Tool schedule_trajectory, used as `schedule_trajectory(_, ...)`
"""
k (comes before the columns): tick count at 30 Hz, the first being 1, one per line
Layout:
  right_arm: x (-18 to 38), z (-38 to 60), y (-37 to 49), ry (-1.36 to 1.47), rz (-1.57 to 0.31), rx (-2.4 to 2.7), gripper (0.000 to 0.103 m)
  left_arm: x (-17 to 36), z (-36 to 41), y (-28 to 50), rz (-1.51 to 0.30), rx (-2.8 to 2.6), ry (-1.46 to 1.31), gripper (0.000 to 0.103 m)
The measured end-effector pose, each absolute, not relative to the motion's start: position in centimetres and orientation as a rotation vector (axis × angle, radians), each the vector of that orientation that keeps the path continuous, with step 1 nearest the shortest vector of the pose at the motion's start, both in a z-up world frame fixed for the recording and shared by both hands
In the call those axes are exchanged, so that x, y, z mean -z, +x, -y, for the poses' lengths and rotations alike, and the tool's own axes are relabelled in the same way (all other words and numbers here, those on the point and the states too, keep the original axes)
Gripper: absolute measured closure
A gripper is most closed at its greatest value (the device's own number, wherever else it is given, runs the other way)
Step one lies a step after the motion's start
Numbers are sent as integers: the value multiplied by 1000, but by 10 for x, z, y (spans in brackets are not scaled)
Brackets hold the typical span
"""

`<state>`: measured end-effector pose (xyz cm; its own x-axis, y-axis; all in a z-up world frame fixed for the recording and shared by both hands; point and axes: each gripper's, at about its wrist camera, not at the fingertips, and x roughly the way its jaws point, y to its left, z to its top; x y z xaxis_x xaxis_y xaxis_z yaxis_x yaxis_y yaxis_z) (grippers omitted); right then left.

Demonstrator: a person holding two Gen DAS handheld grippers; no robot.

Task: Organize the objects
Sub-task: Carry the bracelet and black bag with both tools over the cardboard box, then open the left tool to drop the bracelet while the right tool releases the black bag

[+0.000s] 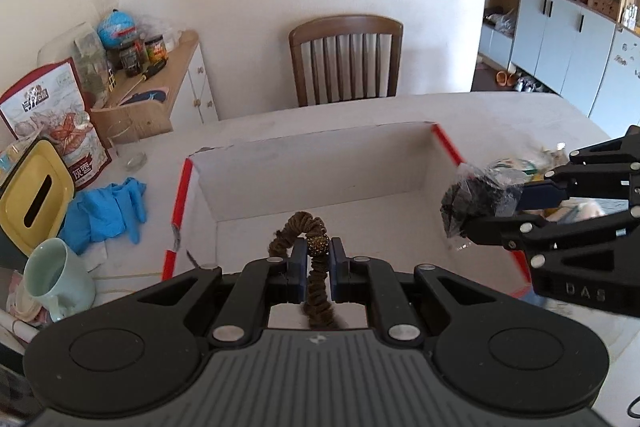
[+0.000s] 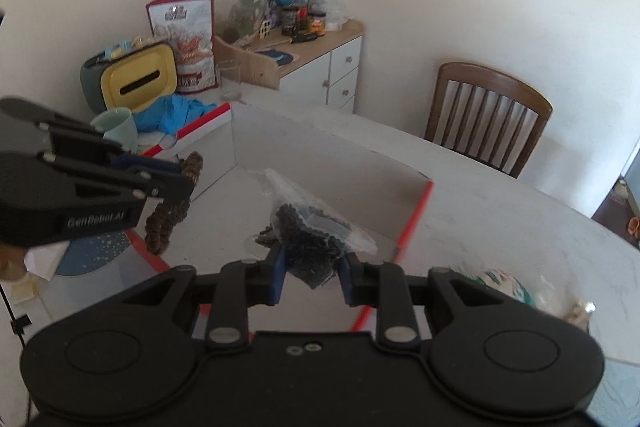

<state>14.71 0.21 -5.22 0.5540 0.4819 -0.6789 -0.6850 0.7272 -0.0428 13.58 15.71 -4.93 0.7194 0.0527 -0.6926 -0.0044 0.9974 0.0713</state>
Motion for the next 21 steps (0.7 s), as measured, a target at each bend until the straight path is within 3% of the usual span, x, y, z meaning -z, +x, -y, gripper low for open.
schedule_trajectory(21, 115, -67, 192, -419, -1011, -712, 77, 120, -197, 209, -1047, 22, 73, 93)
